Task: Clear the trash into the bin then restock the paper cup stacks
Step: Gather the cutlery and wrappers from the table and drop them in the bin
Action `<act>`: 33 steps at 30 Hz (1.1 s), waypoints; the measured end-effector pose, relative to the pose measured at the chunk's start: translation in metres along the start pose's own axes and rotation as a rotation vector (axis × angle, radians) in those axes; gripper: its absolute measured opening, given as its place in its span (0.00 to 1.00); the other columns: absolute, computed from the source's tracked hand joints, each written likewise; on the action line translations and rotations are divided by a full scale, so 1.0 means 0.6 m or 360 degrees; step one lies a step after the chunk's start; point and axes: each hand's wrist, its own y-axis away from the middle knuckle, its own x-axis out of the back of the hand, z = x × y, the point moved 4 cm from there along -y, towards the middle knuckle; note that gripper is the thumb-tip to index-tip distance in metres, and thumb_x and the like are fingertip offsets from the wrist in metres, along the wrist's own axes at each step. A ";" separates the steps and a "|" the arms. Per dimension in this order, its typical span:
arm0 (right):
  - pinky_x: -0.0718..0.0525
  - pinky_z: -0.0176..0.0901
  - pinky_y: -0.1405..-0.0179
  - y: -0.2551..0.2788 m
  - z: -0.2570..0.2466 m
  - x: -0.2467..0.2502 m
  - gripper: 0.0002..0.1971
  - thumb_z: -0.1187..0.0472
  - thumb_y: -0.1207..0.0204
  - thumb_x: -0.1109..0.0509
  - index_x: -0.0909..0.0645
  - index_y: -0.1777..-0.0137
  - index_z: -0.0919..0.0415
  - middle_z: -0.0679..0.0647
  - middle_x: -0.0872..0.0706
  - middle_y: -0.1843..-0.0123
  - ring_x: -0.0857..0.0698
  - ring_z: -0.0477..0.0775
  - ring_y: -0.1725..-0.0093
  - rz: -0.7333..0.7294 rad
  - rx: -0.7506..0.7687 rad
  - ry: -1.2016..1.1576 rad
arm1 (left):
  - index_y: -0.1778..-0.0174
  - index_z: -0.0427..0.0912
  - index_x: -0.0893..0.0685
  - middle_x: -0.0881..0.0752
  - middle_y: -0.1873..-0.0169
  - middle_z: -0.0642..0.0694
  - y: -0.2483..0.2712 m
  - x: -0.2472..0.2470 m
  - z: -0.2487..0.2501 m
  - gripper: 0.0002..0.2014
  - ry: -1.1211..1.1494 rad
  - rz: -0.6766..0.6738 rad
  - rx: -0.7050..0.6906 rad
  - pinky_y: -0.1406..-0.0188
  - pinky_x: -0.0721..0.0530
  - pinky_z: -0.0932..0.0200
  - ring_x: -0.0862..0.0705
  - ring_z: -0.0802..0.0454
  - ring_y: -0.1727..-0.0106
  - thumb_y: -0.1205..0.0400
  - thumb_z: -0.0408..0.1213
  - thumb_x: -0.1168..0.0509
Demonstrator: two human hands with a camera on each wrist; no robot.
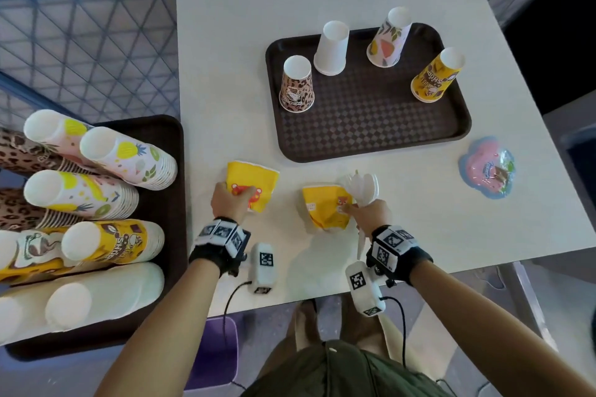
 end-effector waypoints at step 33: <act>0.31 0.32 0.88 -0.083 0.016 0.356 0.08 0.61 0.28 0.28 0.21 0.63 0.65 0.54 0.25 0.76 0.29 0.42 0.89 0.0012 0.0570 -0.0257 | 0.49 0.37 0.24 0.15 0.51 0.39 0.280 -0.377 0.229 0.14 -0.0005 -0.0757 -0.0527 0.55 0.28 0.60 0.20 0.46 0.51 0.25 0.38 0.31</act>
